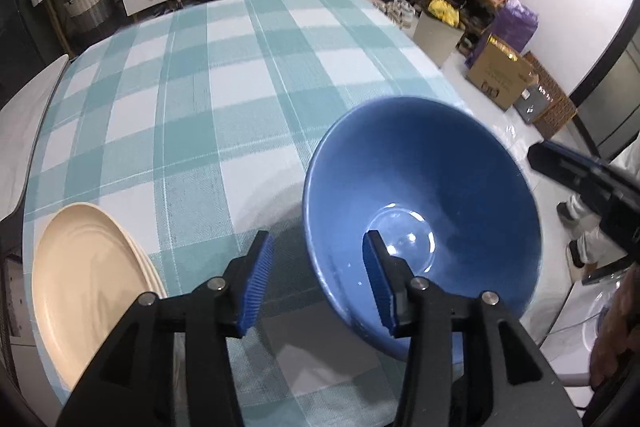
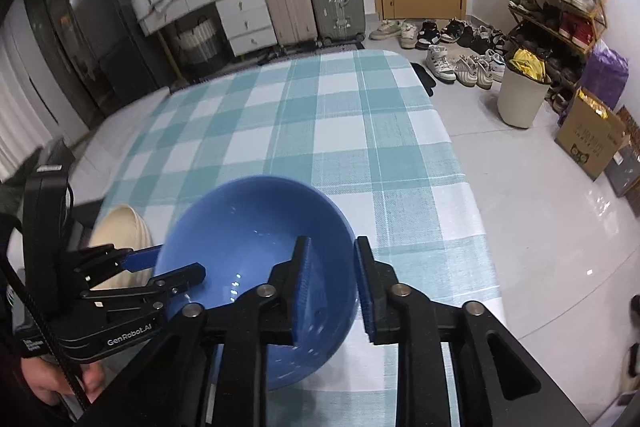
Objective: Organize plates and bowls
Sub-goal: 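Lower the blue bowl onto the table and open both tools, then close the left tool on the nested blue bowls' rim while the right tool grips the opposite rim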
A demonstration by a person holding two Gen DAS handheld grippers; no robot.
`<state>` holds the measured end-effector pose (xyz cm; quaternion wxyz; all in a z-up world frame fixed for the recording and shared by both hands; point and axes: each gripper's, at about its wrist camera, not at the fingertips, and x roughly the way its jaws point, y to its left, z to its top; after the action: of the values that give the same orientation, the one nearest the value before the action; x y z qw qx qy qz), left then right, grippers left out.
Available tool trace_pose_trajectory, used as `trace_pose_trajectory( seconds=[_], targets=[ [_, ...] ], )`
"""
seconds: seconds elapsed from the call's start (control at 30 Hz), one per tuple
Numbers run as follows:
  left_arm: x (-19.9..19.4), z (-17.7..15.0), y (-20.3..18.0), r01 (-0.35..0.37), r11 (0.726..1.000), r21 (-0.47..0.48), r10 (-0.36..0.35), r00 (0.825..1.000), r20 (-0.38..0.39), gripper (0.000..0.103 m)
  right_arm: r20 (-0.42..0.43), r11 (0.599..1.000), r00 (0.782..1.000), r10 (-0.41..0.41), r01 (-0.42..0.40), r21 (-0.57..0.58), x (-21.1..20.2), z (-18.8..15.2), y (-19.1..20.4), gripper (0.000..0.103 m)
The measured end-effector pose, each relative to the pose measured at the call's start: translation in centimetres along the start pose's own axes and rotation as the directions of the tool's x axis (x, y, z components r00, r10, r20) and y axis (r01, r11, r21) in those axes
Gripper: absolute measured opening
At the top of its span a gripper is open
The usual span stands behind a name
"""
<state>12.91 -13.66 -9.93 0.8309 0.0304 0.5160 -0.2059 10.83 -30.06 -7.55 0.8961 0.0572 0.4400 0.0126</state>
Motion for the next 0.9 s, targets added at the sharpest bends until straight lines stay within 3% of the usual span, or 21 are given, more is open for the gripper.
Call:
trace_pose_trajectory(
  seconds=[0.1,0.23,0.3,0.37,0.47,0.57,0.63,0.7,0.77,0.9],
  targets=[
    [-1.2,-0.2,0.1,-0.021,1.000,-0.022,0.023,0.997,0.073,0.047,0.025,0.999,0.999,0.029,-0.029,0.018,-0.4,-0.8,0.1,0.036],
    [-2.6,-0.8,0.3,-0.042,0.998,-0.048,0.050,0.986,0.162,0.056,0.080,0.995,0.994,0.080,-0.085,0.056,-1.1,-1.8,-0.1,0.054],
    [-3.1,-1.1,0.1,-0.046,0.998,-0.043,0.053,0.980,0.190,0.066,0.104,0.992,0.990,0.096,-0.104,0.072,-1.4,-2.1,-0.3,0.062],
    [-3.6,-1.3,-0.2,-0.060,0.997,-0.041,0.067,0.974,0.215,0.088,0.119,0.989,0.986,0.116,-0.126,0.079,-1.6,-2.3,-0.3,0.070],
    [-4.6,-1.9,-0.7,-0.079,0.997,-0.022,0.082,0.957,0.278,0.091,0.148,0.986,0.980,0.136,-0.149,0.077,-1.9,-2.6,-0.3,0.079],
    [-4.6,-2.1,-0.9,-0.112,0.993,-0.024,0.114,0.954,0.276,0.097,0.175,0.987,0.976,0.130,-0.144,0.073,-2.2,-2.9,-0.4,0.088],
    [-4.6,-2.4,-1.0,-0.144,0.989,-0.026,0.145,0.948,0.282,0.098,0.194,0.993,0.978,0.081,-0.097,0.074,-2.2,-2.9,-0.8,0.089],
    [-4.7,-2.8,-1.1,-0.174,0.985,-0.017,0.171,0.939,0.297,0.099,0.213,0.993,0.976,0.046,-0.068,0.096,-2.2,-3.1,-1.6,0.097],
    [-4.7,-3.0,-1.0,-0.206,0.978,-0.021,0.203,0.933,0.298,0.099,0.212,0.990,0.976,0.057,-0.083,0.113,-2.0,-3.3,-2.4,0.097],
    [-4.8,-3.4,-0.3,-0.181,0.982,-0.055,0.189,0.938,0.290,0.099,0.173,0.987,0.982,0.075,-0.098,0.128,-1.5,-3.4,-3.0,0.097]
  ],
)
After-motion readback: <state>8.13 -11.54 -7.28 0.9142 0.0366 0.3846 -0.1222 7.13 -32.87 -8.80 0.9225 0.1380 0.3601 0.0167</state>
